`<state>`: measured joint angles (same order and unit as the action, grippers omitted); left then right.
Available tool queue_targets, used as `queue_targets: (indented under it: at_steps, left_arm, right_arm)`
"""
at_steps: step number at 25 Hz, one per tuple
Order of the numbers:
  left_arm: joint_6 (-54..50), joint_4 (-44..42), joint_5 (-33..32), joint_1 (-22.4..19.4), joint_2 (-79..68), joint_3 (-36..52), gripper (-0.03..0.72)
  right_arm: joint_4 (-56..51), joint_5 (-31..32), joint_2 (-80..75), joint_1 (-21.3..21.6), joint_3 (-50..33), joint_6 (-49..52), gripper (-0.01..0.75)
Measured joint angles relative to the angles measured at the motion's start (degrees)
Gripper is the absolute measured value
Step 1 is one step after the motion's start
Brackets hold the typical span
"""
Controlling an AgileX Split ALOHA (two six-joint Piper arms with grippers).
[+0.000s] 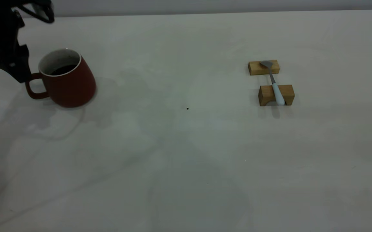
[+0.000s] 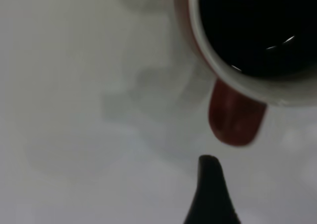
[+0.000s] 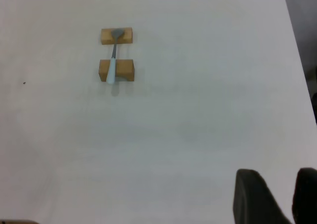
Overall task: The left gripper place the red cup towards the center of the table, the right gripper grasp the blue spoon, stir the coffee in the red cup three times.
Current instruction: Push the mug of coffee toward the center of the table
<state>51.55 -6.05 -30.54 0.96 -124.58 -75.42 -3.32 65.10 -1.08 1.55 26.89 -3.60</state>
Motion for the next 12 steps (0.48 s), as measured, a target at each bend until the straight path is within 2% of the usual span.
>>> queue_targets:
  at_steps: [7, 9, 12]
  left_arm:
    - [2.34, -0.31, 4.45, 0.00, -3.79, -0.27, 0.572]
    - [3.70, -0.31, 5.33, 0.00, -4.52, -0.27, 0.547]
    - [4.68, -0.31, 6.53, 0.00, -5.31, -0.27, 0.471]
  right_arm:
    - [0.00, 0.00, 0.00, 0.00, 0.00, 0.00, 0.237]
    - [0.00, 0.00, 0.00, 0.00, 0.00, 0.00, 0.237]
    - [0.00, 0.00, 0.00, 0.00, -0.02, 0.00, 0.237]
